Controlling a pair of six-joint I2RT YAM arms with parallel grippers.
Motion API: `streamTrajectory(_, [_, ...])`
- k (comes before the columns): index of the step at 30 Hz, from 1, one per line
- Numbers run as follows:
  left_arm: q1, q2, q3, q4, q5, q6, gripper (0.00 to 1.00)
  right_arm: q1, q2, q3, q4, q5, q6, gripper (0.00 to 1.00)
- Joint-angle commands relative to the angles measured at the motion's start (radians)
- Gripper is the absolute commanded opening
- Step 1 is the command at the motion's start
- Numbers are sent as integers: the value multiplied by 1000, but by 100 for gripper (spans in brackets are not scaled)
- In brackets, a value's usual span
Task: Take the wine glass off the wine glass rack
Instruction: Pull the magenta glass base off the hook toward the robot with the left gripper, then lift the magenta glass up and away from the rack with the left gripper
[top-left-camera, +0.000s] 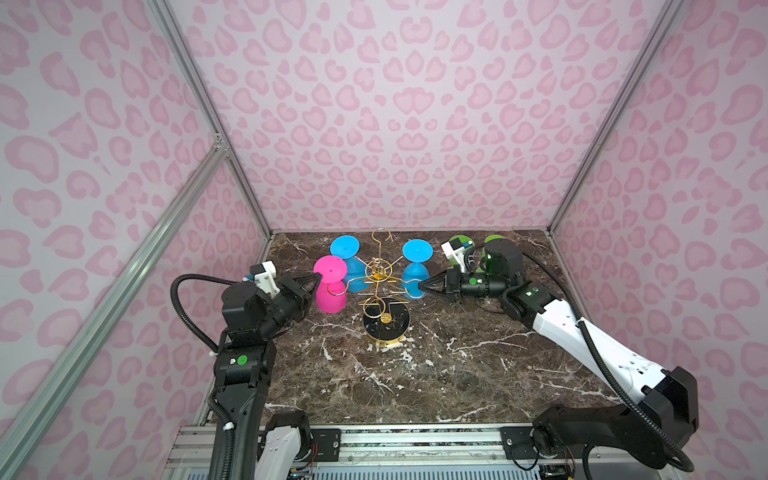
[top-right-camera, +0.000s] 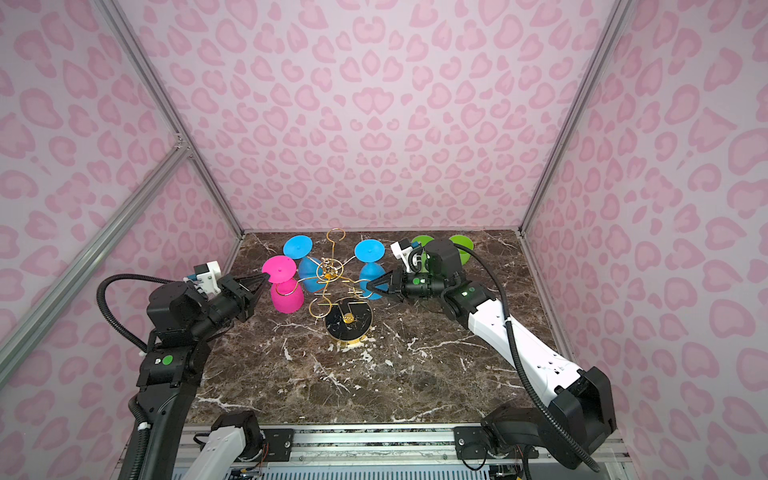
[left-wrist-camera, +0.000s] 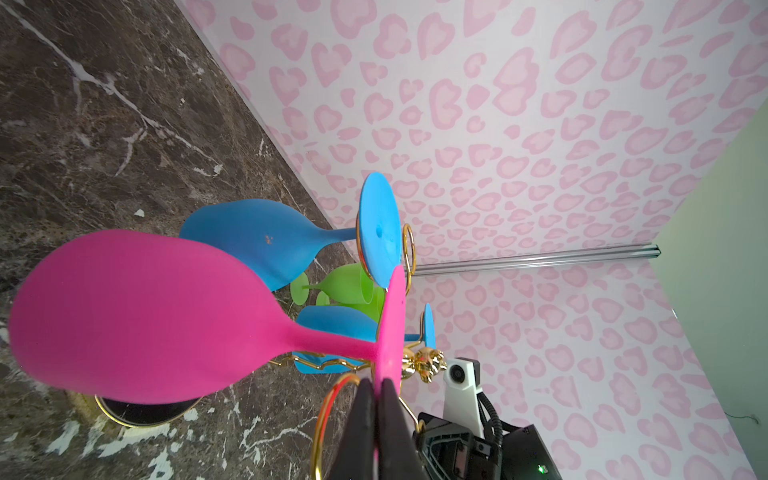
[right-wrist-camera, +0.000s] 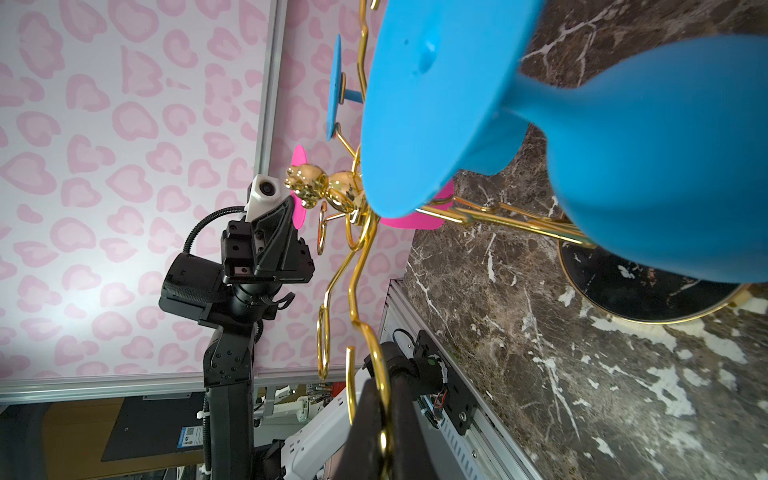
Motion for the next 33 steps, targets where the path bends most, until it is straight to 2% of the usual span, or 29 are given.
streamTrajectory(1, [3, -5, 19, 4, 48, 28, 3, -1, 4, 10, 123, 11, -43, 0])
streamTrajectory(4, [7, -12, 37, -29, 48, 53, 3, -2, 6, 11, 125, 12, -39, 1])
streamTrajectory(10, [27, -9, 60, -46, 55, 75, 3, -5, 4, 20, 122, 12, -39, 10])
streamTrajectory(16, [49, -11, 87, -92, 28, 122, 3, -11, -1, 23, 120, 17, -41, 13])
streamTrajectory(22, [74, -14, 137, -127, -3, 156, 3, -11, -5, 25, 119, 21, -39, 28])
streamTrajectory(33, [103, -21, 153, -132, 16, 99, 4, -27, -38, 20, 82, 32, -62, 43])
